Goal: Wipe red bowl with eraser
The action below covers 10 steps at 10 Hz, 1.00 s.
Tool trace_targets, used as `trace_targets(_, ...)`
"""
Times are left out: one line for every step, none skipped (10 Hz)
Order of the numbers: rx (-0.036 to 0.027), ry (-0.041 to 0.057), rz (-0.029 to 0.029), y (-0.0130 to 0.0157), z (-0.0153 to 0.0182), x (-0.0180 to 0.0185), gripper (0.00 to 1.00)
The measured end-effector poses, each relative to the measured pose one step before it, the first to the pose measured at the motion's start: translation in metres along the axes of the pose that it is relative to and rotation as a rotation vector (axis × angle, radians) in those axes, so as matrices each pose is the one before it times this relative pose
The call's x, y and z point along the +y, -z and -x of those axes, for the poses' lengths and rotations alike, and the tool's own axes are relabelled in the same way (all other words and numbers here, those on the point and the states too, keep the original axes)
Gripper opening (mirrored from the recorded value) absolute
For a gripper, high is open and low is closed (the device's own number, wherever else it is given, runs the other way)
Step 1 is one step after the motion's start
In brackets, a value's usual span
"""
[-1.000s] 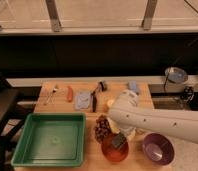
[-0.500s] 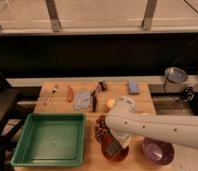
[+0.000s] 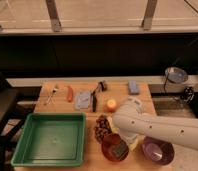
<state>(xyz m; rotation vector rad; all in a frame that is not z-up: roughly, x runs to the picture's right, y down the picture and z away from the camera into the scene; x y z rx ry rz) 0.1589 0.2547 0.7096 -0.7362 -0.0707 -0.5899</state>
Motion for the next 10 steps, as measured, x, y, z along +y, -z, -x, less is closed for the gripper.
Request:
trace_targets(0.01466, 0.00266, -0.00111, 0.00184, -0.00785, -0.00953, 0.00)
trace_targets(0.00559, 0.00714, -0.00158, 0.00174, -0.00081, -0.00733, 0.00)
trace_targets(0.00704, 0.01341, -0.00248, 0.00163, 0.00239, -0.00691, 0.00)
trace_targets(0.00178, 0.01856, -0.00521, 0.00219, 0.00729, -0.00631, 0.00)
trace_targets(-0.00311, 0.02060, -0.00426, 0.00200, 0.00898, -0.00542, 0.00)
trace_targets(-0.01273, 0.03170, -0.01086, 0.00295, 0.01547, -0.00510, 0.00)
trace_targets(-0.00614, 0.01873, -0.00362, 0.00081, 0.00914, 0.00441, 0.00)
trace_targets(-0.01694, 0.01164, -0.00310, 0.00014, 0.01022, 0.00448, 0.00)
trace_targets(-0.02338, -0.00143, -0.00334, -0.00082, 0.00703, 0.00599, 0.01)
trace_targets(-0.01799, -0.01591, -0.00110, -0.00081, -0.00069, 0.00818, 0.02)
